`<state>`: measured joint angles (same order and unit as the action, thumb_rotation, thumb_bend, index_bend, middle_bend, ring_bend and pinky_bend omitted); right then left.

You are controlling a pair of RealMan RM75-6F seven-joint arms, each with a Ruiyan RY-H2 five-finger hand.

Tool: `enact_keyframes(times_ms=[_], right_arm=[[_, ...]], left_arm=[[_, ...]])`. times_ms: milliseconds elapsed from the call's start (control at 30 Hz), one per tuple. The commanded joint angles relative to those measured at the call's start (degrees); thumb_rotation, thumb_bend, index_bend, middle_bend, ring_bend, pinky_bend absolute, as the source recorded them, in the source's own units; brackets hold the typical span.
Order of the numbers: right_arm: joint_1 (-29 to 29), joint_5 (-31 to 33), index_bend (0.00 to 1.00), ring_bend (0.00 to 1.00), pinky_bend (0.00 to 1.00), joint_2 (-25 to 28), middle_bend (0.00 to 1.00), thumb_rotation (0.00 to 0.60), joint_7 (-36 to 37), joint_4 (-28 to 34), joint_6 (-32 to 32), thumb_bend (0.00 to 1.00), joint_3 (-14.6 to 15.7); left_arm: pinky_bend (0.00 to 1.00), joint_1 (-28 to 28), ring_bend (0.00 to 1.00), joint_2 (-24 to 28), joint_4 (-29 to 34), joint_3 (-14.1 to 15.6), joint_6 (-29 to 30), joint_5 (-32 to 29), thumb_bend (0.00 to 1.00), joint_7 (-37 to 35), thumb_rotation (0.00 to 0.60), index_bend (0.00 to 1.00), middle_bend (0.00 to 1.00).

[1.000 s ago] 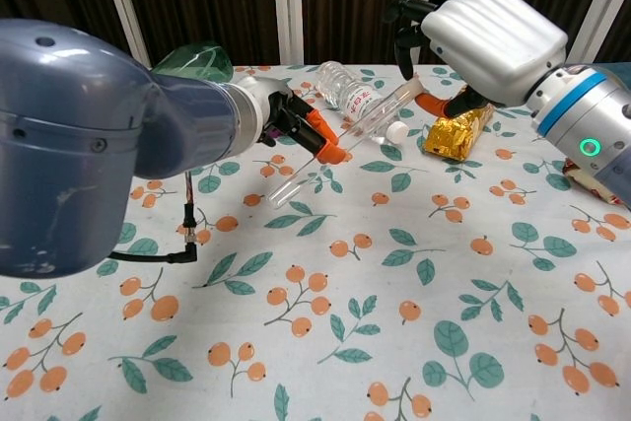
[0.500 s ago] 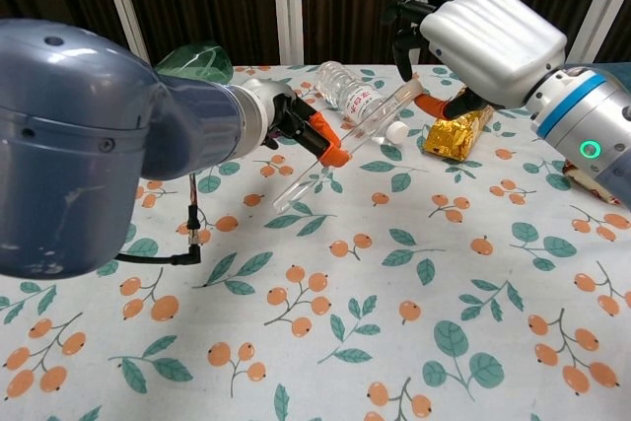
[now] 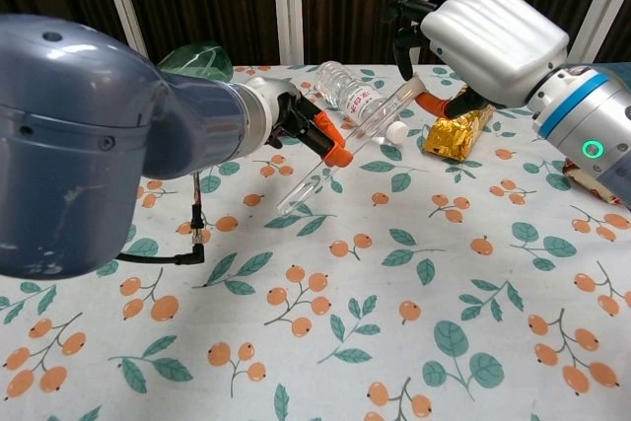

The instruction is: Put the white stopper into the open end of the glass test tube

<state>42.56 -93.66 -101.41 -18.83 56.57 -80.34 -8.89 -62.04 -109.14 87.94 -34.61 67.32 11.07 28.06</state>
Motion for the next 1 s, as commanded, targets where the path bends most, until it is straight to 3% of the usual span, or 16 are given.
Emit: enact_keyframes(times_ms=[33,400,733,1000], right_arm=[[-0.08,0.03,0.62,0.0,0.0,0.12,0.21,0.6,-0.14,0.16,0.02,0.45,0.0],[-0.94,1.48,0.15,0.0,0.0,1.76,0.08,0.6,-2.65,2.6,1.69,0.45,-0.09],[-2.06,2.84,0.09,0.0,0.0,3.72,0.04,0.6,-5.04,5.25,1.93,0.45,-0.7],[-3.15,4.09,0.09,0.0,0.0,5.95,0.04,0.6,-6.27,7.8,1.54,0.44,-1.6]], left_arm=[[0.0,0.02,0.07,0.05,0.09,0.04,0.06,0.15,0.48,-0.03,0.6,0.6,0.52],[0.0,0.84,0.06,1.11,0.65,0.69,0.56,1.83,0.48,-0.35,0.6,0.6,0.52],[0.0,2.49,0.07,3.3,1.96,3.44,0.78,5.15,0.48,0.15,0.6,0.6,0.52],[0.0,5.43,0.06,5.99,3.05,8.09,0.12,9.05,0.48,0.19,0.6,0.6,0.52]])
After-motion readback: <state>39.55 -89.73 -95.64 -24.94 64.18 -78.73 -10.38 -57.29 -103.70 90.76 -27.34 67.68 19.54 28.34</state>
